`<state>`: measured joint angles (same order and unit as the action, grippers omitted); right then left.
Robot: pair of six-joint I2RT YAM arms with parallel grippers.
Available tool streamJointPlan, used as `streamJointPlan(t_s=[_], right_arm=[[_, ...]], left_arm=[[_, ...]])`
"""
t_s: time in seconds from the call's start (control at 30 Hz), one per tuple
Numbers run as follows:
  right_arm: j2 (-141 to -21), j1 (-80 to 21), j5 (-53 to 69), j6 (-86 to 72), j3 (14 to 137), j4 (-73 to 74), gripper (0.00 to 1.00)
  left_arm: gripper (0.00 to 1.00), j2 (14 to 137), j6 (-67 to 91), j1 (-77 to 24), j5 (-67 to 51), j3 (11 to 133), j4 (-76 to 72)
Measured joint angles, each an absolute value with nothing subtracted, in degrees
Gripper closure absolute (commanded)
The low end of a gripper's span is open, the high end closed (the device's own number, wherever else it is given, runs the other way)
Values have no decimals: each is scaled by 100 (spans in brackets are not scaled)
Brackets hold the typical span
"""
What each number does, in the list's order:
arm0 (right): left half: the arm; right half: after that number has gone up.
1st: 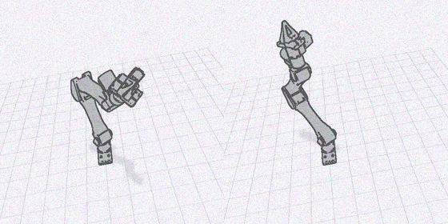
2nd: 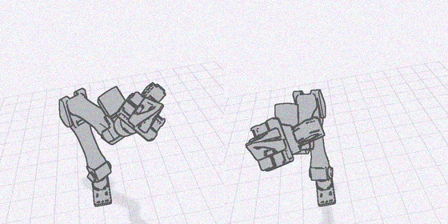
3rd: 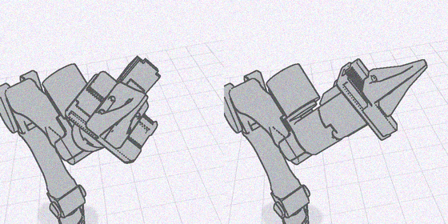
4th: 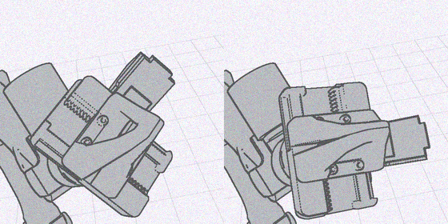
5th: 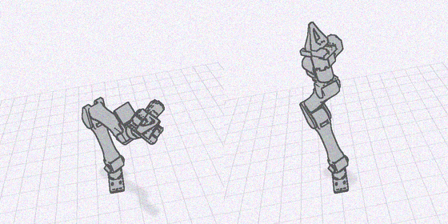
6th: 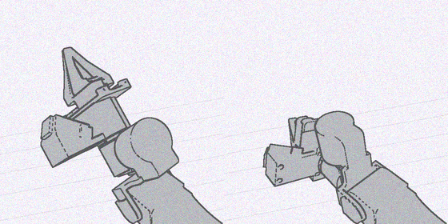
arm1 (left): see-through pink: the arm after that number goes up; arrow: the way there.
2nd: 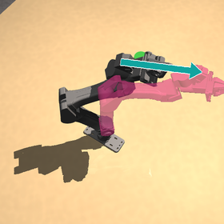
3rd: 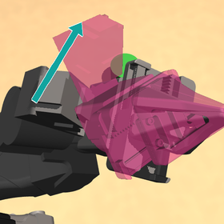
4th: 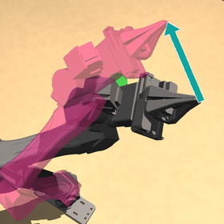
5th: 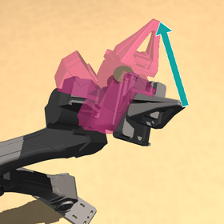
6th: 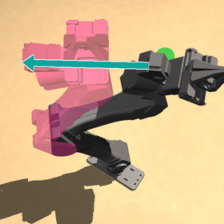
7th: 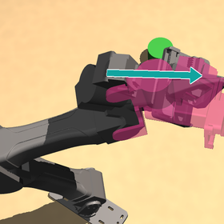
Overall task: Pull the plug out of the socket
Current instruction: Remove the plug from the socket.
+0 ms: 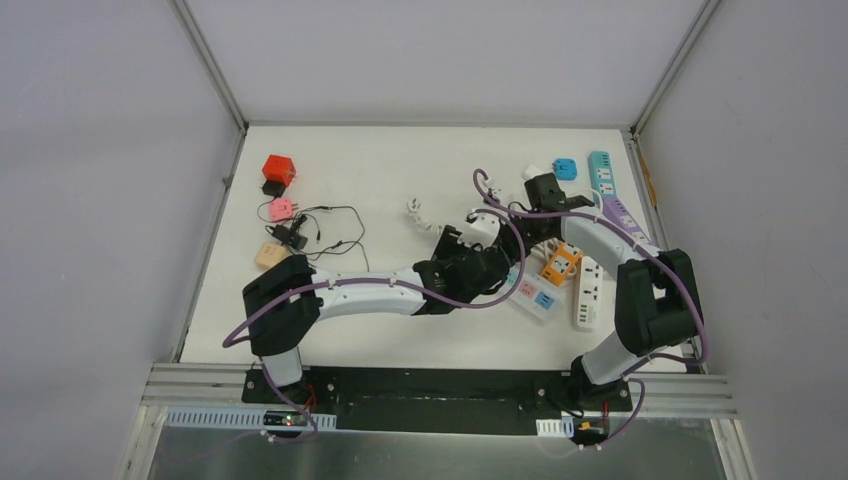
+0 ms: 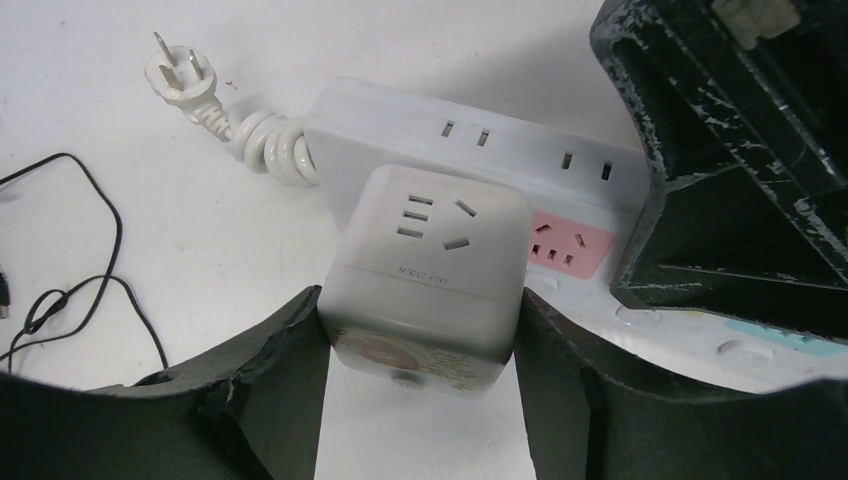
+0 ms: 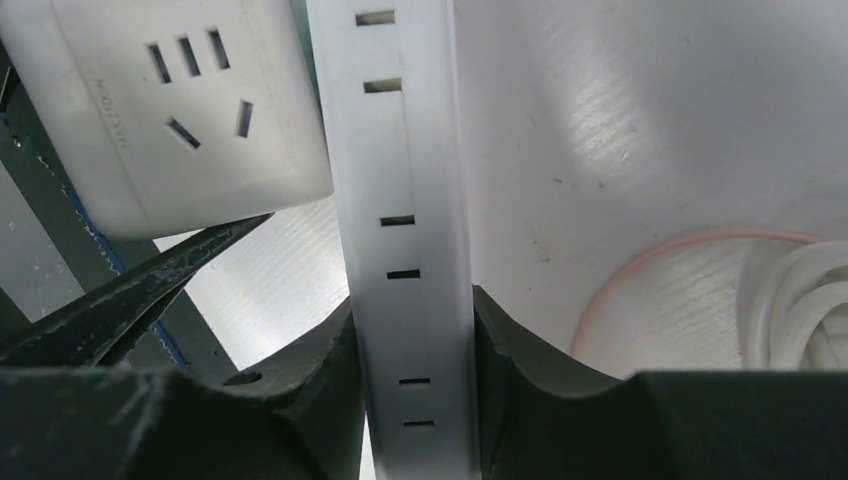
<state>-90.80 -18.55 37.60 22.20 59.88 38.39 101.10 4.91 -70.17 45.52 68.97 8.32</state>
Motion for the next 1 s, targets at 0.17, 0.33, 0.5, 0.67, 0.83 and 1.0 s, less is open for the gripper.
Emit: streamJointPlan(t_s=[0.17,0.33,0.5,0.67,0.83,1.0], right_arm=[[-9080,-1890,3782,2182,5988,3835,100],[-9080,-1984,3785,1999,5988,3776,100],[-9080,-2051,3874,1911,5988,3717,100],[-9080,-2049,3879,1874,5988,3726,100],[-9080,-1986,3861,1907,5988,3763,100],[-9080,-1935,3872,1986,5988,3776,100]], left_arm=[[100,9824,703,-6810,4007,6720,908],[100,9129,1203,-6252,2882,5957,530],[100,8683,1680,-6101,2467,5419,202],[100,8768,1715,-6189,2528,5529,303],[100,9432,1476,-6735,3708,6348,923],[100,9631,1461,-6842,4040,6532,1020]])
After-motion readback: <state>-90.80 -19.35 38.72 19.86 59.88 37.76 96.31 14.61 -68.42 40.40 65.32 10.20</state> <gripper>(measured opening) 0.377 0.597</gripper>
